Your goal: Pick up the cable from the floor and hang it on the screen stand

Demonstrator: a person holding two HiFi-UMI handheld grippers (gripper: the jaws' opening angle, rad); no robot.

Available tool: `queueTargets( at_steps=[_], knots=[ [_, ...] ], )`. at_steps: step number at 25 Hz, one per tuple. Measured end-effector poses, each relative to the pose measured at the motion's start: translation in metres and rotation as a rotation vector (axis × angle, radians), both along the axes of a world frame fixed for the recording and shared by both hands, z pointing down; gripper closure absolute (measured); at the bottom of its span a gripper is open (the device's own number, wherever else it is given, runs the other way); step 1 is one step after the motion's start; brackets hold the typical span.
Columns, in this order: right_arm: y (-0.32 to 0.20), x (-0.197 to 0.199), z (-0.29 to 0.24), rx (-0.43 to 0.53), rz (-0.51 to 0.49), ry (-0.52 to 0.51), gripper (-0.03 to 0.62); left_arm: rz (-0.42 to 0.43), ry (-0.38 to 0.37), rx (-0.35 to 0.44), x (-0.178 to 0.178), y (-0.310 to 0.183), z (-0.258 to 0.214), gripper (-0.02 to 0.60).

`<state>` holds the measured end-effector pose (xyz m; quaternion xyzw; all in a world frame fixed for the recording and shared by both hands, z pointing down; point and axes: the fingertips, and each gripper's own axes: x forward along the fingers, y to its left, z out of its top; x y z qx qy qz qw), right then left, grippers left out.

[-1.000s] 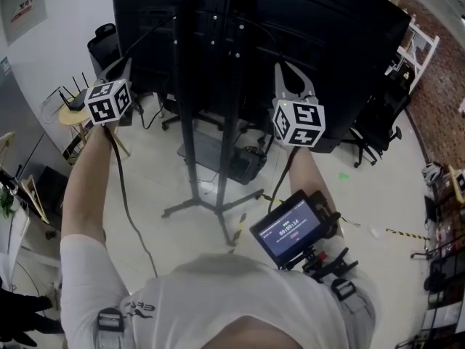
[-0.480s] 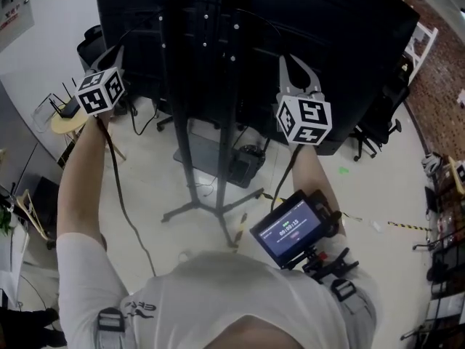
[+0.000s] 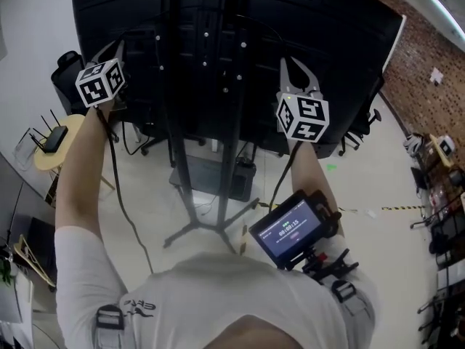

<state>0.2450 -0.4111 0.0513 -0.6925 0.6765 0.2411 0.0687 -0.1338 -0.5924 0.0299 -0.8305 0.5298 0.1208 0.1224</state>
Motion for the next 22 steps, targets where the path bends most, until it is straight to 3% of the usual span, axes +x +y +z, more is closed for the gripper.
queueTargets(
  at_steps=[11,22],
  knots=[
    [-0.027,0.009,0.003,-0.052,0.132,0.008,0.566,0.076,0.039,-0.039,0.016,-0.062,0.004,0.561],
    [-0.041,0.011,0.028,-0.116,0.171,0.018,0.568,0.133,0.039,-0.062,0.034,-0.074,0.029,0.561]
  ],
)
